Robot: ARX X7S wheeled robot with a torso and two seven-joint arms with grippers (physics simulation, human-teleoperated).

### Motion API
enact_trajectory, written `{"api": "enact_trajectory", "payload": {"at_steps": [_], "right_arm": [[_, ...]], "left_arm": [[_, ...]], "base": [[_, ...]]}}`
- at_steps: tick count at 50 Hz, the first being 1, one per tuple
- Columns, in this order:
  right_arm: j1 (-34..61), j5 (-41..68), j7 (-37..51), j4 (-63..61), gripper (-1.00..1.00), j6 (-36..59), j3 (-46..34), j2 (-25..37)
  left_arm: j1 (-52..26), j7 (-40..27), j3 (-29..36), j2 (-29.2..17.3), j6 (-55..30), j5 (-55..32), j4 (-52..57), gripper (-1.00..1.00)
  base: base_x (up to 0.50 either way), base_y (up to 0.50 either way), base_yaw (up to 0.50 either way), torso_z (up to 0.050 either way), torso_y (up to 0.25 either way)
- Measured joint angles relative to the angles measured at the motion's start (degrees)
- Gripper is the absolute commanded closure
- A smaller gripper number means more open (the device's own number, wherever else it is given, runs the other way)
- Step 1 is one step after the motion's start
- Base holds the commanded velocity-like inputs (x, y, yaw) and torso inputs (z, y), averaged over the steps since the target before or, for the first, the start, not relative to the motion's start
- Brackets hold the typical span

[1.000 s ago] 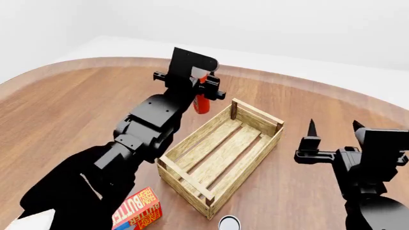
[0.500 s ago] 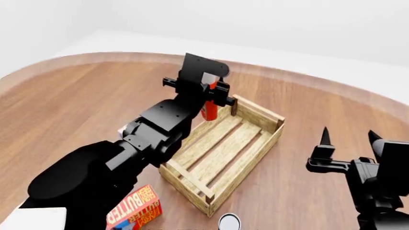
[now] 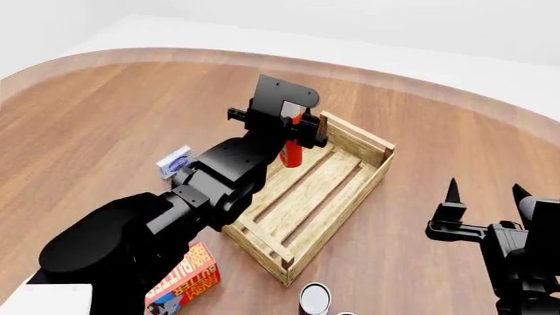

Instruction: Pick up the ketchup, and put it in the wooden tray.

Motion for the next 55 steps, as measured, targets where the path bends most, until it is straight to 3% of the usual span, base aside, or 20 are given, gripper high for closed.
{"api": "enact_trajectory", "payload": {"at_steps": [55], "right_arm": [[-3.61, 1.33, 0.71, -1.75, -1.00, -1.12, 2.76, 0.24]], "left_arm": [[-0.36, -1.68, 0.11, -0.03, 1.62, 1.26, 1.15, 1.00]], "base": [[0.00, 0.00, 0.00, 0.000, -0.102]]}}
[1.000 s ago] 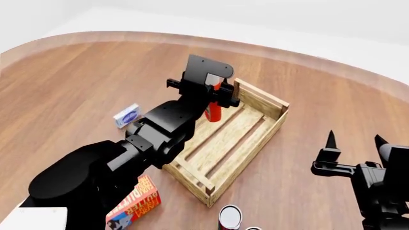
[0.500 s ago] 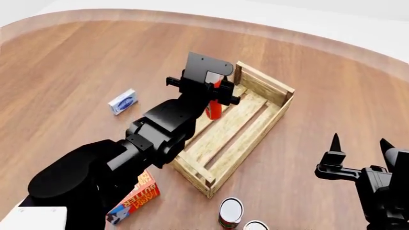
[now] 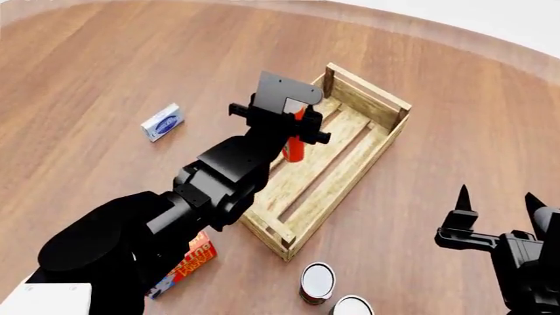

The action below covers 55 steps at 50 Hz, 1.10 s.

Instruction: Pick up the ketchup, and put it in the wooden tray.

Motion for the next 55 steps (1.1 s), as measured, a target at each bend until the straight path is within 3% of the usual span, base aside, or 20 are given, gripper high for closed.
{"api": "enact_trajectory", "payload": {"at_steps": [55], "right_arm": [[3.91, -4.06, 1.16, 8.12, -1.00, -3.64, -4.97, -2.32]], "left_arm": [[3.56, -1.26, -0.36, 0.00, -0.01, 2.60, -0.76, 1.00]], "base": [[0.00, 0.00, 0.00, 0.000, 0.000]]}}
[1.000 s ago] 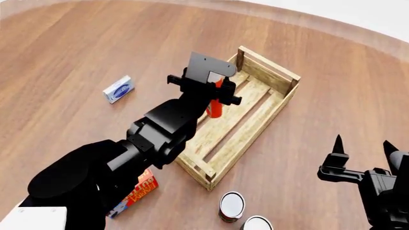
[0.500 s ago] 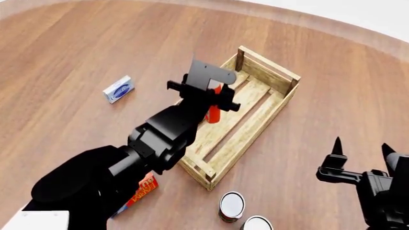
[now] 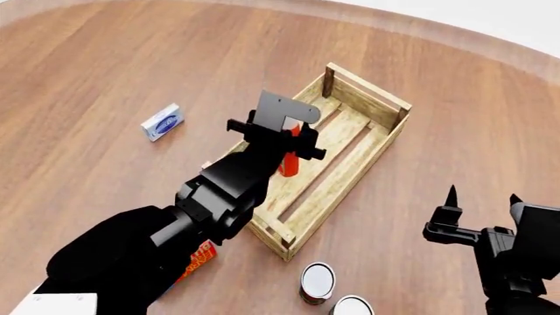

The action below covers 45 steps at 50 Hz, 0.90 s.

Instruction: Pick up the ketchup, and put it in the wooden tray.

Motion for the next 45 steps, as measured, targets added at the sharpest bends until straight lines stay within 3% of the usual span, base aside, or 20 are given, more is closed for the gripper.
{"api": "enact_trajectory", "payload": {"at_steps": [22, 23, 45], "right_arm": [[1.43, -1.01, 0.59, 2.22, -1.00, -0.78, -1.51, -0.63], [1.46, -1.02, 0.61, 2.26, -1.00, -0.79, -1.53, -0.63], [1.66, -0.89, 1.01, 2.54, -1.00, -0.70, -1.80, -0.58]], "left_arm": [[0.94, -0.12, -0.09, 0.00, -0.74, 1.07, -0.20, 1.00], [0.97, -0.12, -0.09, 0.00, -0.79, 1.11, -0.20, -1.00], [1.19, -0.05, -0.63, 0.05, -1.05, 1.71, -0.21, -1.00]], "base": [[0.00, 0.00, 0.00, 0.000, 0.001], [0.00, 0.00, 0.00, 0.000, 0.000], [0.00, 0.00, 0.00, 0.000, 0.000]]}}
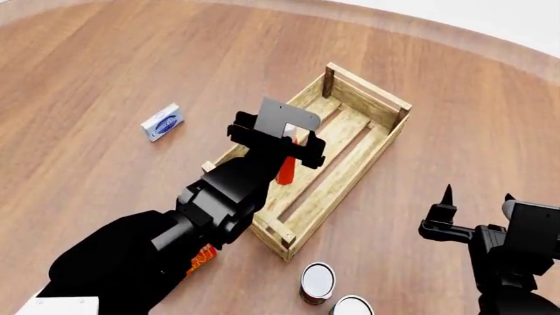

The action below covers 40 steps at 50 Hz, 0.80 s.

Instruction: Pick up the ketchup, and put it in the wooden tray.

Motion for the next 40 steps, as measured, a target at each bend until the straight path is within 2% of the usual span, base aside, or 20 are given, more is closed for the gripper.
{"api": "enact_trajectory", "payload": {"at_steps": [19, 40], "right_arm": [[-0.03, 0.03, 0.09, 0.10, -1.00, -0.37, -0.19, 0.15], [-0.17, -0.24, -0.05, 0.34, -1.00, -1.53, -0.49, 0.30]], "left_arm": [[-0.30, 0.05, 0.09, -0.01, -0.15, -0.50, -0.02, -1.00], [-1.45, 0.32, 0.13, 0.00, -0.60, -1.08, 0.31, -1.00]], "base": [[0.00, 0.00, 0.00, 0.000, 0.000], [0.00, 0.00, 0.00, -0.007, 0.126]]}}
